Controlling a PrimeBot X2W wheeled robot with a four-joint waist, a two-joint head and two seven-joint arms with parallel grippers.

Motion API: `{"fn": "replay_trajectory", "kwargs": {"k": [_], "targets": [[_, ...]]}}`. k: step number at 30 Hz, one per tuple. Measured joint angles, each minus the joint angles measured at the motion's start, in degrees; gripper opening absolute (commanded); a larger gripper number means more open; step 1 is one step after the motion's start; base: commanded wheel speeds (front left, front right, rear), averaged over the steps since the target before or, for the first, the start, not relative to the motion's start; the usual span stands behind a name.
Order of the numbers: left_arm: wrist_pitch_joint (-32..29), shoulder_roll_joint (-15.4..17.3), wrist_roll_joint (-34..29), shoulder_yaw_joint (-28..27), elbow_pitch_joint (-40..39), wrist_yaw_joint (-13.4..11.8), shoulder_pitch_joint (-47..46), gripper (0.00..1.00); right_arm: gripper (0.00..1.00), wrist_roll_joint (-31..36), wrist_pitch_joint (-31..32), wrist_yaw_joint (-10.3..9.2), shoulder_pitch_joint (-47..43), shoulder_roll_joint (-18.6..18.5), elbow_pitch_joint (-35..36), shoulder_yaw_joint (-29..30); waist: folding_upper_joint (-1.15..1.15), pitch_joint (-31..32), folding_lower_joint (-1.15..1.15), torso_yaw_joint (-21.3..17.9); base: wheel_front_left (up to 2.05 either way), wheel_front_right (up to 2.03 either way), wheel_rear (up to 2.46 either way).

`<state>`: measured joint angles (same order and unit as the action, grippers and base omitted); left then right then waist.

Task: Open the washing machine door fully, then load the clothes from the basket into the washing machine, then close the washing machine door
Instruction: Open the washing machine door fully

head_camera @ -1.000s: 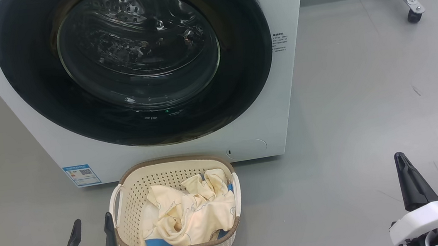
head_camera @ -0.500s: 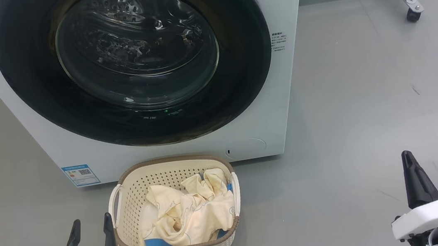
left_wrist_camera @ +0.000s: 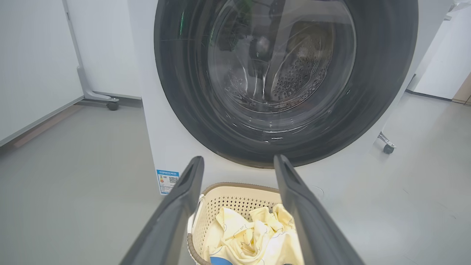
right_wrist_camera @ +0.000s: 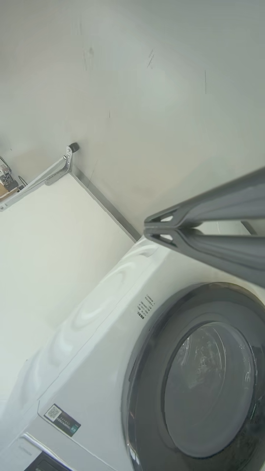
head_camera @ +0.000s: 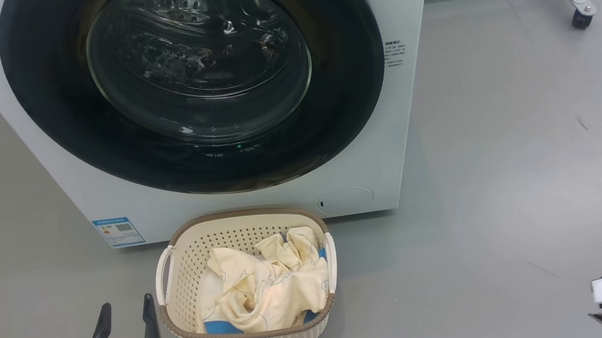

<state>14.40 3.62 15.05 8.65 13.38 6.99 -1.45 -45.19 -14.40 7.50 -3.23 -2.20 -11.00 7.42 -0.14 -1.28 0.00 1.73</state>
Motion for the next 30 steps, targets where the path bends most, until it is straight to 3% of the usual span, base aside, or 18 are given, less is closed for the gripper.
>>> {"fn": "replay_trajectory", "kwargs": {"k": [17, 30], "targets": [[0.0, -0.03, 0.55, 0.22, -0.85, 0.0, 0.59, 1.0, 0.0, -27.55, -0.08, 0.0, 2.88, 0.12, -3.75, 8.54, 0.0, -2.4, 0.0, 3.51, 0.0, 0.0, 0.0], [0.0, 0.01, 0.55, -0.33, -2.67, 0.0, 0.57, 1.0, 0.0, -37.82, 6.03, 0.0, 8.64, -6.44, -2.97, 8.71, 0.0, -7.56, 0.0, 5.58, 0.0, 0.0, 0.0]]}}
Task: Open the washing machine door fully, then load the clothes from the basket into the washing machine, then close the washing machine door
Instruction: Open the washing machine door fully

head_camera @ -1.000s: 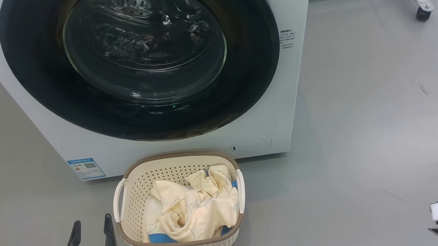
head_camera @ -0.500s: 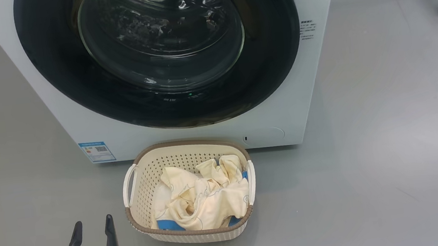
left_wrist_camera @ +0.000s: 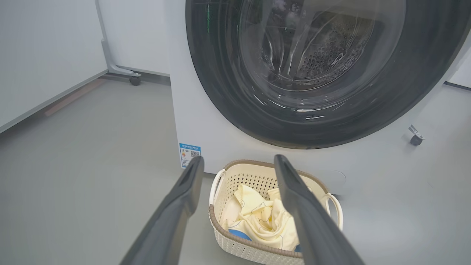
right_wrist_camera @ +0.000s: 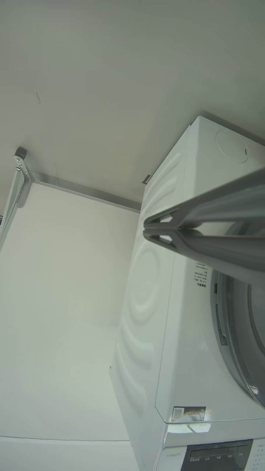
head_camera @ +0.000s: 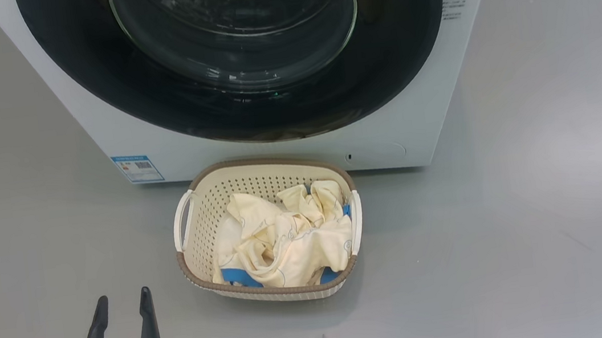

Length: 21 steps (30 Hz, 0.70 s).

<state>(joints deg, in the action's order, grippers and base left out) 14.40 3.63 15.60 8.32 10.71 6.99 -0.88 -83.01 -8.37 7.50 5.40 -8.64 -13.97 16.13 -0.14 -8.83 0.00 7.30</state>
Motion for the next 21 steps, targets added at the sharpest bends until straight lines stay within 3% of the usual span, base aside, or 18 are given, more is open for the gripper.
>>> {"fn": "replay_trajectory", "kwargs": {"k": [9, 21], "targets": [[0.0, 0.58, 0.0, -0.77, -1.76, 0.0, -0.12, 1.0, 0.0, -7.99, 6.47, -0.01, 5.88, -1.23, 2.18, -0.04, 0.0, -4.9, 0.0, 0.84, 0.0, 0.0, 0.0], [0.0, 1.07, -0.01, -1.55, -4.26, 0.0, -2.53, 1.0, 0.0, -11.4, 12.79, -0.01, 15.98, -6.06, 3.74, 0.42, 0.0, -12.16, 0.0, 1.26, 0.0, 0.0, 0.0]]}}
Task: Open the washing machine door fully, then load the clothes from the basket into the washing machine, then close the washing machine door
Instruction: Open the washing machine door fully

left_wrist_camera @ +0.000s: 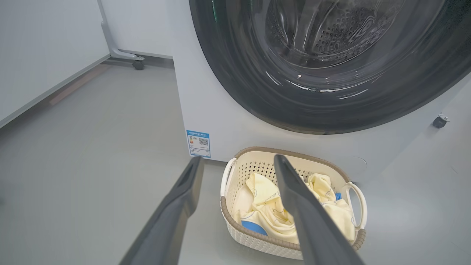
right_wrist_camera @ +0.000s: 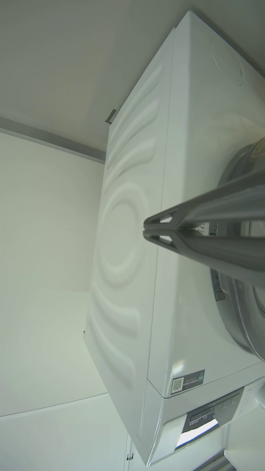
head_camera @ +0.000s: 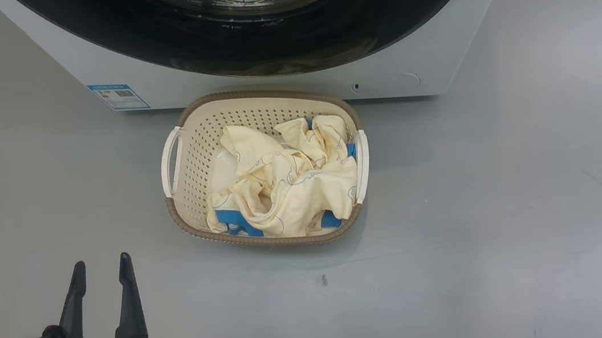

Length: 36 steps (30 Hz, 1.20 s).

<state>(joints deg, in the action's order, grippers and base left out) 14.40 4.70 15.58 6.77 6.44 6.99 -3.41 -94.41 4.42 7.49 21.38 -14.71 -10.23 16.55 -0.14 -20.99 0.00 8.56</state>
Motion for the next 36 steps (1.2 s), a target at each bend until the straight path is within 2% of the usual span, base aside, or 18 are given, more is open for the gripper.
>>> {"fn": "replay_trajectory", "kwargs": {"k": [17, 27, 36], "targets": [[0.0, -0.92, 0.0, 0.56, -2.69, 0.0, -4.13, 1.0, 0.0, -1.6, 10.53, 0.0, 12.54, -5.79, 0.57, -3.9, 0.0, -8.28, 0.0, 2.12, 0.0, 0.0, 0.0], [0.0, -1.15, 0.0, -0.68, -2.87, 0.0, -4.34, 1.0, 0.0, -1.4, 17.0, 0.0, 19.56, -5.52, 0.35, -10.78, 0.0, -10.98, 0.01, 3.05, 0.0, 0.0, 0.0], [0.0, -1.75, 0.0, 0.12, -2.82, 0.0, -4.97, 1.0, 0.0, -0.35, 19.59, 0.0, 23.63, -6.49, -0.9, -12.07, 0.0, -11.7, 0.01, 4.01, 0.0, 0.0, 0.0]]}}
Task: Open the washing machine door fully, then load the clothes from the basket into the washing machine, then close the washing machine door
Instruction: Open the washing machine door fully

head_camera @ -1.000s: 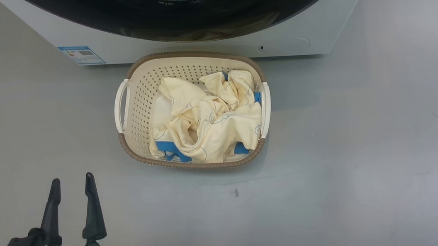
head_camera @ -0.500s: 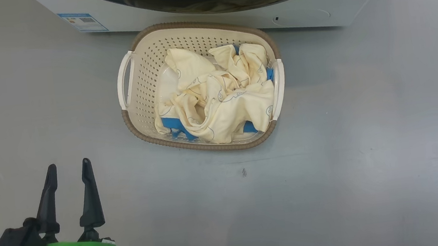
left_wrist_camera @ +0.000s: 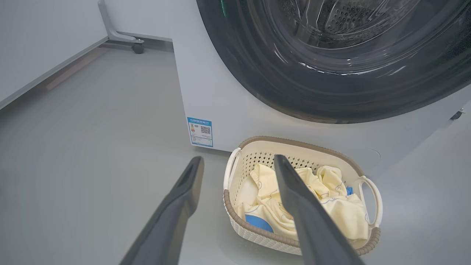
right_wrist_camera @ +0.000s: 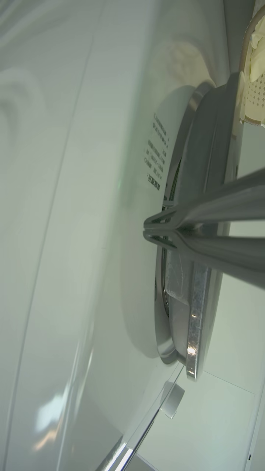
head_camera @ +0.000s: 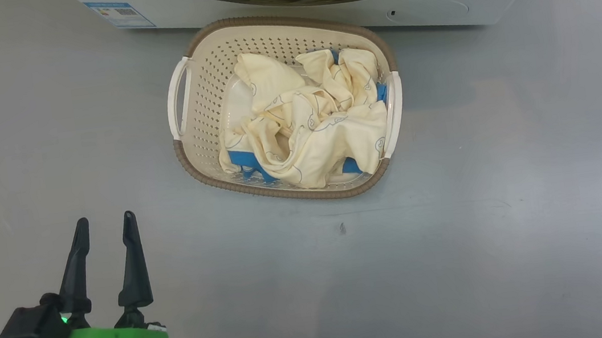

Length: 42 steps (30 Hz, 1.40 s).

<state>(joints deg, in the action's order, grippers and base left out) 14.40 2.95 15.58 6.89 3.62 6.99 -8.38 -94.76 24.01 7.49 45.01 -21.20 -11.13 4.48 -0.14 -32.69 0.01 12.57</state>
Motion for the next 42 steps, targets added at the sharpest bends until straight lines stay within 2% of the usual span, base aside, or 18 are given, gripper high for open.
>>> {"fn": "replay_trajectory", "kwargs": {"k": [17, 25, 42], "targets": [[0.0, -0.65, 0.0, -0.58, 0.08, 0.0, -0.19, 1.0, 0.0, 0.99, 3.07, 0.0, 5.09, 0.99, -2.36, -3.46, 0.0, -1.7, 0.0, 2.1, 0.0, 0.0, 0.0], [0.0, -0.93, 0.08, 0.46, 0.1, 0.0, -0.2, 1.0, 0.0, 1.09, 3.98, 0.0, 6.33, 0.77, -3.16, -3.34, 0.0, -2.15, 0.0, 3.22, 0.0, 0.0, 0.0], [0.0, -1.11, 0.09, -2.38, 0.24, 0.0, -0.19, 1.0, 0.0, 1.53, 4.74, -0.04, 10.42, 1.47, -4.31, -4.61, 0.0, -3.32, 0.0, 3.8, 0.0, 0.0, 0.0]]}}
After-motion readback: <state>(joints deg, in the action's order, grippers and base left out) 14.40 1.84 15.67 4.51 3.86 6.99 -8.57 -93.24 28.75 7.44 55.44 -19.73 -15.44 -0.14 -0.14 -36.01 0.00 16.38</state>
